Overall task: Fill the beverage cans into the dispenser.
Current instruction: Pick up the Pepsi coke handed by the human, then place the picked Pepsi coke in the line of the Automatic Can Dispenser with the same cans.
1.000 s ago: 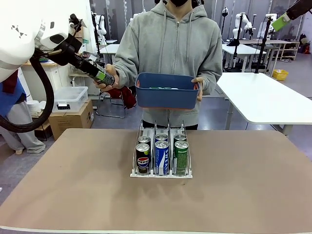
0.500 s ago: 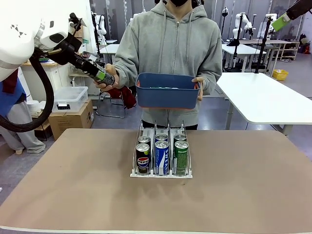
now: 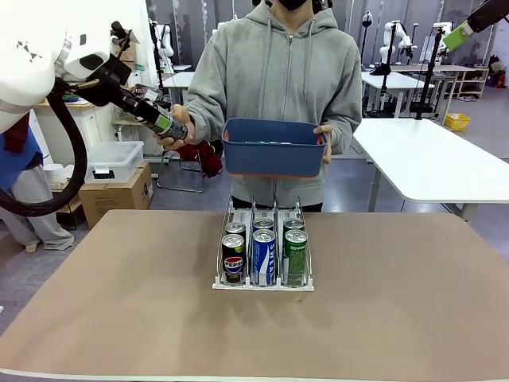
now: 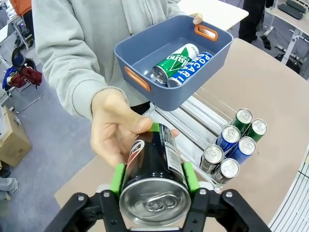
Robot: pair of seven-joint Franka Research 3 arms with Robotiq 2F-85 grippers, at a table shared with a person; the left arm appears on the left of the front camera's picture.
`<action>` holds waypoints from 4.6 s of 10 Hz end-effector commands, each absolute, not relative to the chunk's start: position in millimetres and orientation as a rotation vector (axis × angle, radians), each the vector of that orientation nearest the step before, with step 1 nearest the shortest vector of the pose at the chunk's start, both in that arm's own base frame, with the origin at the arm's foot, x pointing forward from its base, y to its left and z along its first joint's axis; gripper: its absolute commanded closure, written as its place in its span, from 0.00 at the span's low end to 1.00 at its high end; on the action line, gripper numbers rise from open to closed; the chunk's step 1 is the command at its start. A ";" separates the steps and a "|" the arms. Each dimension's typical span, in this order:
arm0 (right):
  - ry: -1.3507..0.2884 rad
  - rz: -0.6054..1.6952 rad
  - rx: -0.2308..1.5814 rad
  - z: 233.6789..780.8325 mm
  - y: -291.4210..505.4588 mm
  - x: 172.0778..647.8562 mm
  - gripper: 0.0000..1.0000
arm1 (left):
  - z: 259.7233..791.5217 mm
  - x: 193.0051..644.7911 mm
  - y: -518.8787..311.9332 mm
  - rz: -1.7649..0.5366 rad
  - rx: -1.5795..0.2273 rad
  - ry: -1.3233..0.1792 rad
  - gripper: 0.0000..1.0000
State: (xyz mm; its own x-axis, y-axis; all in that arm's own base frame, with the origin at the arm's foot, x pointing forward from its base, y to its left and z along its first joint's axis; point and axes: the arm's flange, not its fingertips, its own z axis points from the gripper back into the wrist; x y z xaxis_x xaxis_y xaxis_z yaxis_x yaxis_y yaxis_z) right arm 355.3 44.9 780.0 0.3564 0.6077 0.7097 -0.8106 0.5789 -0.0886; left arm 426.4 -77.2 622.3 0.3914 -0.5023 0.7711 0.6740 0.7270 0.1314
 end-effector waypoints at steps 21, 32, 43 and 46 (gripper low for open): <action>-0.773 0.938 0.312 779.3 44.6 356.1 0.00 | 625.3 422.1 -75.9 -0.780 -0.178 -0.914 1.00; -0.773 0.938 0.312 779.3 44.6 356.1 0.00 | 598.9 420.2 -121.0 -0.584 -0.051 -0.591 0.42; -0.773 0.938 0.312 779.3 44.6 356.1 0.00 | 561.6 393.9 -160.3 -0.662 -0.072 -0.482 0.42; -0.773 0.938 0.312 779.3 44.6 356.1 0.00 | 554.5 343.8 -174.3 -0.637 -0.165 -0.519 0.42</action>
State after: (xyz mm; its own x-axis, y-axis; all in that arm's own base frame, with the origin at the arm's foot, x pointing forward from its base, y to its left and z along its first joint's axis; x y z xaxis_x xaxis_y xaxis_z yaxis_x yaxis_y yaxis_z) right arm 355.4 44.9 779.8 0.3570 0.6078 0.7093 -0.8103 0.5793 -0.0886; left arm 363.8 -174.2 559.2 0.6862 -0.5572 0.4676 0.6140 0.7884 0.0384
